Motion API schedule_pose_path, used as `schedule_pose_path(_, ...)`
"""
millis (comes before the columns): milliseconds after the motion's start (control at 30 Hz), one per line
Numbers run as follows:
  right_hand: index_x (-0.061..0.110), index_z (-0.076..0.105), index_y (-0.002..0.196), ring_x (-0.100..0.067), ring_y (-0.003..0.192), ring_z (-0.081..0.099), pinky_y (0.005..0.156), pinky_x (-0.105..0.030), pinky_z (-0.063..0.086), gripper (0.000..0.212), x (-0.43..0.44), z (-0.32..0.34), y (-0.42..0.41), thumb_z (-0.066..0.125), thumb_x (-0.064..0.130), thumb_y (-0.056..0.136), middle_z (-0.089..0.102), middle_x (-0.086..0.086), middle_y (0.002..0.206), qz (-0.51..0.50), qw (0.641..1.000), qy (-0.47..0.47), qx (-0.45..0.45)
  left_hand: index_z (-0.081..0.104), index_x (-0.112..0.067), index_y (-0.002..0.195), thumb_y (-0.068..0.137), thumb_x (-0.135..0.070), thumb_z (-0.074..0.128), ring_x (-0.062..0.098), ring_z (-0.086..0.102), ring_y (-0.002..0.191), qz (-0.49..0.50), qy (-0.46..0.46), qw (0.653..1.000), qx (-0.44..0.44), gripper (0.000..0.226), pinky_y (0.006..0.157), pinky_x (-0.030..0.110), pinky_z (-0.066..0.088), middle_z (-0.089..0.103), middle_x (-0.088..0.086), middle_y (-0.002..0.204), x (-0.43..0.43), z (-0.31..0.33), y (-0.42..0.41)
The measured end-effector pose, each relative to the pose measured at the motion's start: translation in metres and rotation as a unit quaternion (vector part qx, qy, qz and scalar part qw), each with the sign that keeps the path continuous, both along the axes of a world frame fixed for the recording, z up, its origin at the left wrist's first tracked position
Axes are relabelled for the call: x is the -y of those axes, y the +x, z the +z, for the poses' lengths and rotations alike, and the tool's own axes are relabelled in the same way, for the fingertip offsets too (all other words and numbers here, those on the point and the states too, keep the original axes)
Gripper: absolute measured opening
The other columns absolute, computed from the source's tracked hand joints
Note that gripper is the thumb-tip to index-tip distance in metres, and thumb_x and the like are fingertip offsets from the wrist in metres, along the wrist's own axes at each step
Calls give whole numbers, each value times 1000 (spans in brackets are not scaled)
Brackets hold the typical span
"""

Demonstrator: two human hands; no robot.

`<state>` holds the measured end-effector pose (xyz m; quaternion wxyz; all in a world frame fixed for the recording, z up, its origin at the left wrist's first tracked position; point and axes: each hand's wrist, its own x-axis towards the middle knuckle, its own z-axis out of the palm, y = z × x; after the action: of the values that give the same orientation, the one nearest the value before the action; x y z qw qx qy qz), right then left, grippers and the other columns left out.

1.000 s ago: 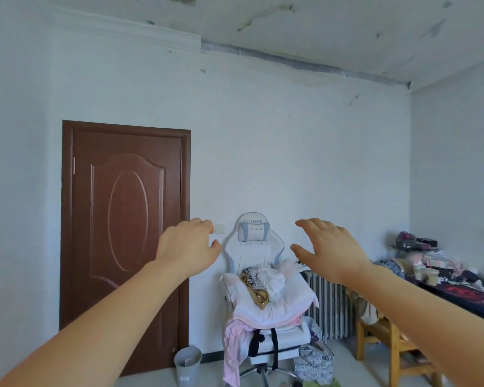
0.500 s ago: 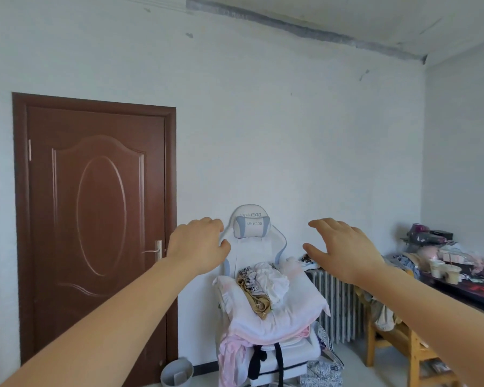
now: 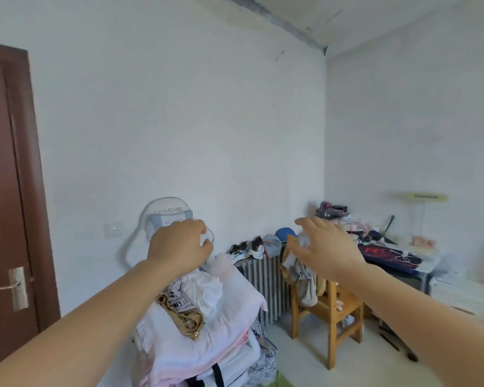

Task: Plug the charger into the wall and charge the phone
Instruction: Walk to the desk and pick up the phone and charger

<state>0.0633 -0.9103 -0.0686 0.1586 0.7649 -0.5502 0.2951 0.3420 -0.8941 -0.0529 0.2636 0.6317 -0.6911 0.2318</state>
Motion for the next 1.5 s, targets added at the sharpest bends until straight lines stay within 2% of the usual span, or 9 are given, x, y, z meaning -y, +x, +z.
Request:
schedule_pose_path(67, 19, 41, 139, -24, 130, 43, 105, -42, 33, 55, 23, -8, -19, 43, 49, 93, 50, -1, 142, -28, 1000, 8, -5, 58, -25, 118, 87, -40, 46, 19, 61, 101, -29, 12, 999, -5, 36, 69, 30, 46, 65, -6, 118, 42, -10, -18)
schedule_pose_path(167, 21, 42, 137, -23, 129, 43, 106, -42, 32, 54, 61, -16, -58, 42, 51, 92, 51, 0, 141, -71, 997, 10, -13, 57, -26, 118, 87, -41, 46, 20, 60, 102, -69, 16, 997, -1, 36, 67, 29, 40, 65, -6, 118, 106, -21, -59)
schedule_pose_path(400, 22, 43, 135, -24, 129, 44, 106, -42, 33, 54, 148, -17, -160, 42, 51, 91, 52, -1, 140, -175, 984, 14, -8, 60, -21, 108, 87, -36, 46, 21, 60, 96, -163, 5, 987, 3, 29, 67, 31, 42, 65, -5, 113, 245, -22, -178)
schedule_pose_path(600, 20, 43, 135, -24, 130, 43, 108, -40, 29, 53, 210, -12, -238, 43, 50, 91, 52, -1, 140, -242, 970, 31, -19, 54, -21, 121, 88, -37, 45, 21, 58, 105, -252, 9, 968, -14, 38, 73, 32, 45, 61, -3, 125, 333, -18, -277)
schedule_pose_path(833, 21, 43, 134, -23, 128, 45, 107, -39, 30, 52, 279, -31, -322, 43, 51, 91, 53, 0, 138, -321, 946, 32, -17, 54, -21, 112, 86, -38, 45, 17, 55, 95, -357, 18, 934, 10, 33, 67, 32, 44, 60, -2, 111, 430, -37, -386)
schedule_pose_path(967, 20, 41, 136, -24, 129, 44, 107, -41, 30, 55, 325, -44, -368, 42, 52, 90, 52, -1, 139, -368, 929, 42, -9, 53, -21, 122, 87, -39, 44, 17, 57, 104, -395, 8, 919, 19, 40, 72, 33, 45, 61, -3, 121, 495, -44, -448)
schedule_pose_path(1200, 18, 36, 140, -25, 130, 41, 109, -42, 28, 59, 416, -47, -436, 40, 52, 92, 49, -3, 141, -446, 892, 67, 4, 53, -20, 120, 87, -39, 45, 19, 57, 104, -469, 51, 882, 1, 38, 76, 35, 49, 61, -2, 122, 610, -50, -550)
schedule_pose_path(1333, 18, 38, 138, -24, 131, 41, 108, -38, 27, 56, 461, -54, -474, 42, 50, 92, 49, -2, 141, -464, 882, 76, 10, 53, -23, 122, 87, -38, 47, 18, 56, 111, -497, 54, 866, -10, 38, 74, 32, 44, 60, -7, 127, 663, -61, -605)
schedule_pose_path(1500, 17, 40, 137, -23, 128, 43, 104, -38, 32, 54, 514, -70, -529, 41, 49, 93, 49, -2, 141, -480, 872, 91, 13, 53, -23, 122, 87, -40, 47, 20, 57, 109, -509, 75, 858, 3, 39, 75, 33, 46, 59, -5, 127, 724, -80, -671)
